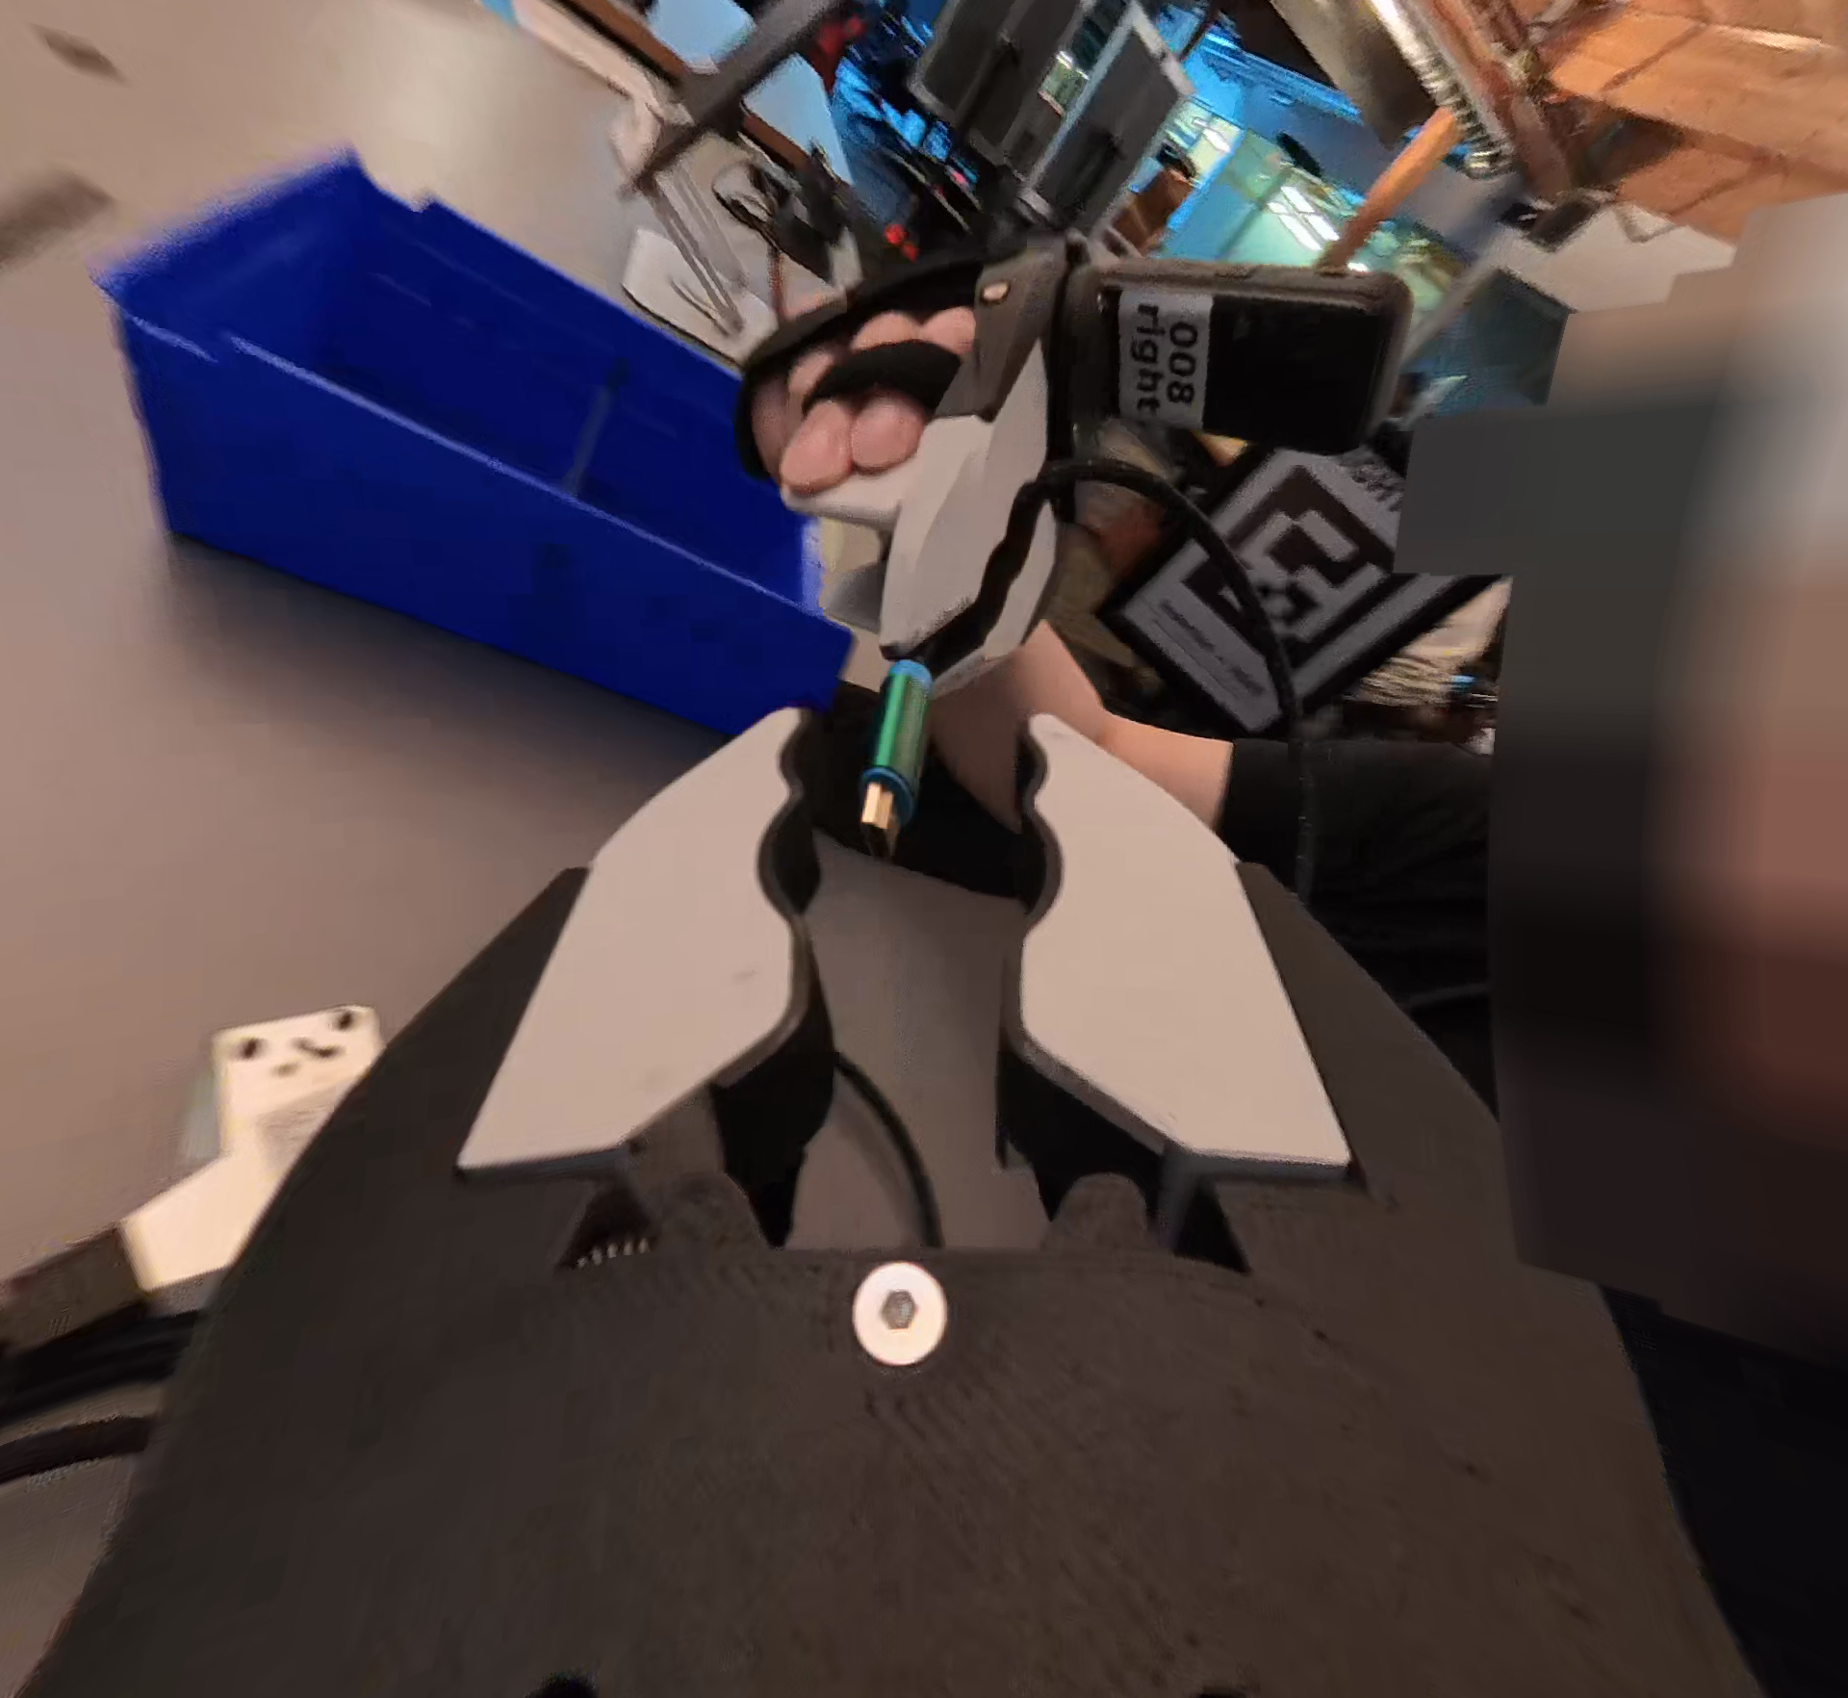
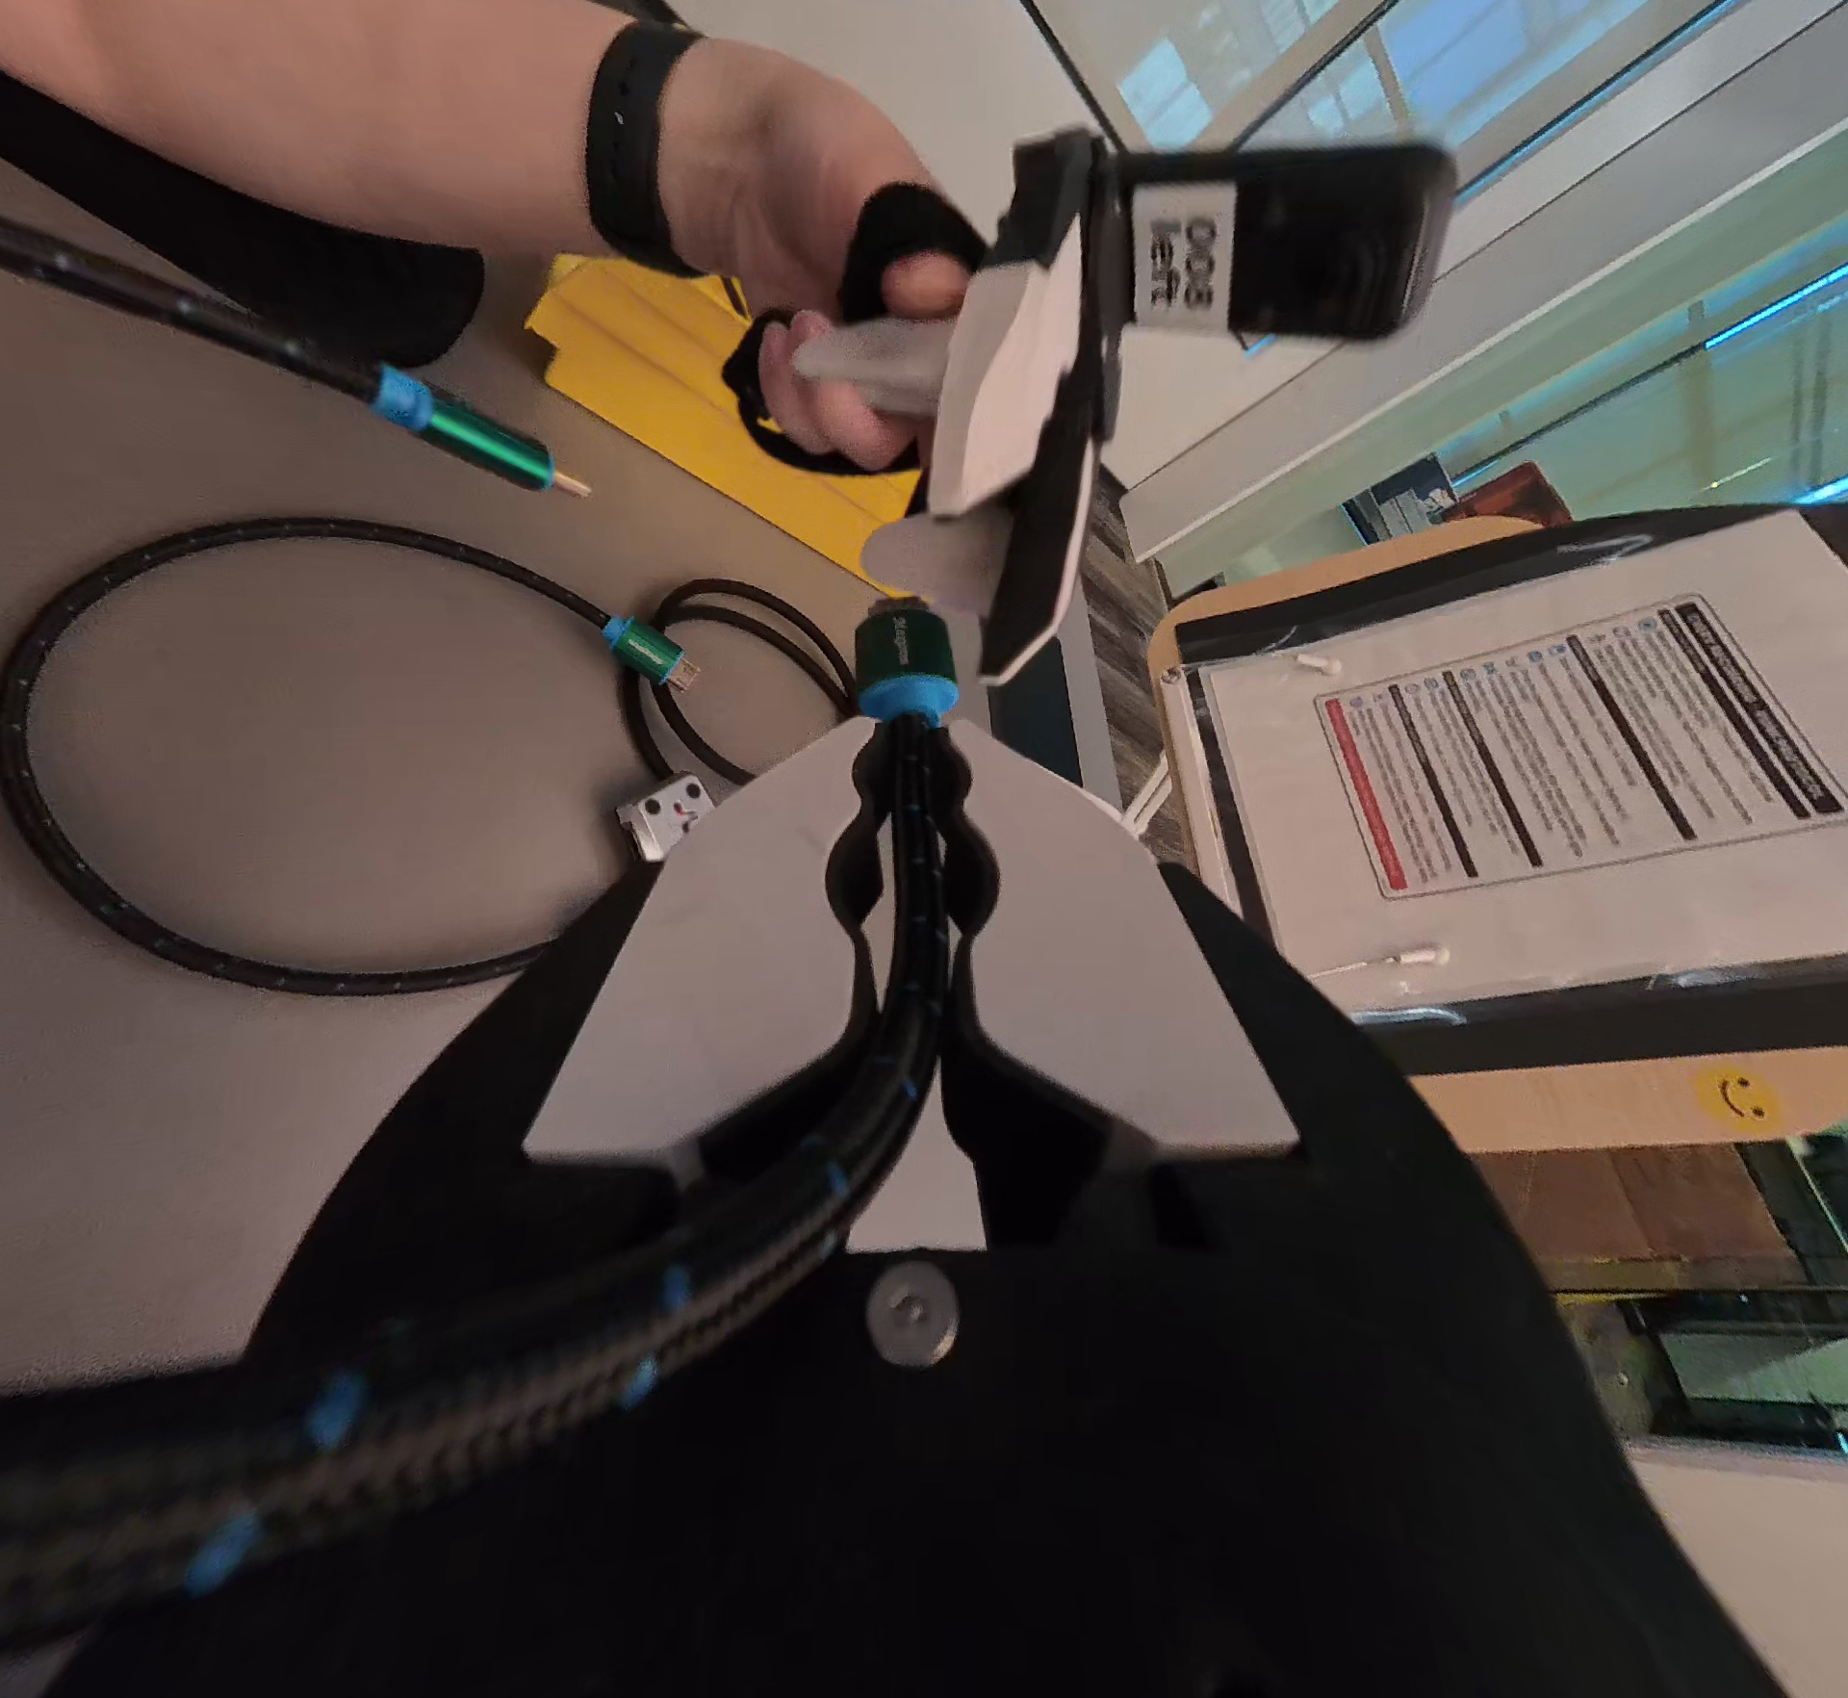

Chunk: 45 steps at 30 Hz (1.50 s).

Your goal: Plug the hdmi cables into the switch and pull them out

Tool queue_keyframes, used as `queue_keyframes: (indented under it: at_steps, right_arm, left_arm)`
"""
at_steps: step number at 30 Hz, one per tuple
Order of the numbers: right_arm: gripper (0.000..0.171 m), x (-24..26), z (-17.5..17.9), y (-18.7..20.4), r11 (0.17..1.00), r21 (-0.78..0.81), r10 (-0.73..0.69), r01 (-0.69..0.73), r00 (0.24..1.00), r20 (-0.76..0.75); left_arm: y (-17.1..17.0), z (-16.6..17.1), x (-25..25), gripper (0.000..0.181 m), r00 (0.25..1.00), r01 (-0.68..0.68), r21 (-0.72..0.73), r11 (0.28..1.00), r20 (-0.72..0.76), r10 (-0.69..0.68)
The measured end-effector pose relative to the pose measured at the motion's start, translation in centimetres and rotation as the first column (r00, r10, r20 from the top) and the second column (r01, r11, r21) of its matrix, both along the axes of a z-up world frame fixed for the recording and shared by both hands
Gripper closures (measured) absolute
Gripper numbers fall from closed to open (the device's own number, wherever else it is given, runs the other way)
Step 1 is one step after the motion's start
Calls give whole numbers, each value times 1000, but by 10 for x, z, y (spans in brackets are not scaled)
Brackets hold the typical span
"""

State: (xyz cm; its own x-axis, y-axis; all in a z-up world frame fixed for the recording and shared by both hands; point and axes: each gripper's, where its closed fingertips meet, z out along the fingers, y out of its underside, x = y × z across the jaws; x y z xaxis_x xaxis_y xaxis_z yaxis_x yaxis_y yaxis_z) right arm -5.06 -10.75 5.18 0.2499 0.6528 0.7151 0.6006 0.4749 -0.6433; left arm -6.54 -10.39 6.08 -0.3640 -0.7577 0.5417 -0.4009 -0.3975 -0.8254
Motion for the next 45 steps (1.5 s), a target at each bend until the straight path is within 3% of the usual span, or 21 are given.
queue_keyframes:
  at_steps: [1, 4, 6, 12, 14, 17, 19, 25, 29, 33, 36, 38, 41, 45]
  right_arm:
    - [164, 3, 1, 1, 1000, -3, -9, 9, 1000, -7]
    - [163, 17, 10, -1, 999, -5, -37, 37, 999, -27]
    - [164, 26, 20, -8, 999, 0, -55, 55, 998, -42]
    - [163, 54, 58, -37, 993, 58, -91, 98, 990, -111]
    - [163, 63, 65, -42, 991, 72, -98, 109, 985, -139]
    - [163, 72, 71, -45, 991, 79, -95, 110, 980, -174]
    - [163, 76, 71, -45, 990, 76, -100, 115, 979, -180]
    - [164, 80, 69, -43, 989, 72, -112, 126, 978, -175]
    - [163, 83, 71, -43, 988, 79, -115, 131, 977, -180]
    - [164, 82, 75, -46, 989, 91, -96, 115, 976, -194]
    - [163, 82, 78, -49, 990, 99, -84, 105, 976, -203]
    - [163, 85, 80, -51, 989, 106, -83, 107, 975, -208]
    - [163, 90, 84, -56, 987, 123, -78, 108, 971, -224]
    - [163, 96, 92, -67, 985, 147, -52, 92, 965, -256]
  left_arm:
    - [7, 3, -1, 139, 998, -54, 57, 997, 26, 53]
    - [36, -8, -4, 119, 974, -219, 267, 938, 11, 224]
    - [50, -32, -5, 111, 956, -235, 389, 891, -72, 284]
    - [53, -134, -9, 110, 870, 78, 595, 800, -432, 237]
    - [49, -154, -12, 103, 848, 170, 608, 775, -491, 199]
    - [58, -172, -9, 89, 847, 203, 683, 702, -482, 223]
    - [65, -185, -13, 90, 813, 226, 694, 684, -521, 260]
    - [69, -203, -29, 90, 713, 274, 640, 718, -636, 295]
    - [56, -215, -47, 102, 579, 327, 554, 766, -758, 301]
    - [48, -219, -47, 105, 544, 334, 560, 758, -771, 331]
    - [18, -214, -38, 107, 586, 354, 486, 799, -781, 216]
    - [-6, -210, -30, 122, 651, 398, 437, 807, -754, 87]
    - [-6, -195, -14, 129, 752, 357, 485, 798, -656, 63]
    - [-1, -166, 12, 95, 882, 323, 625, 710, -471, 13]
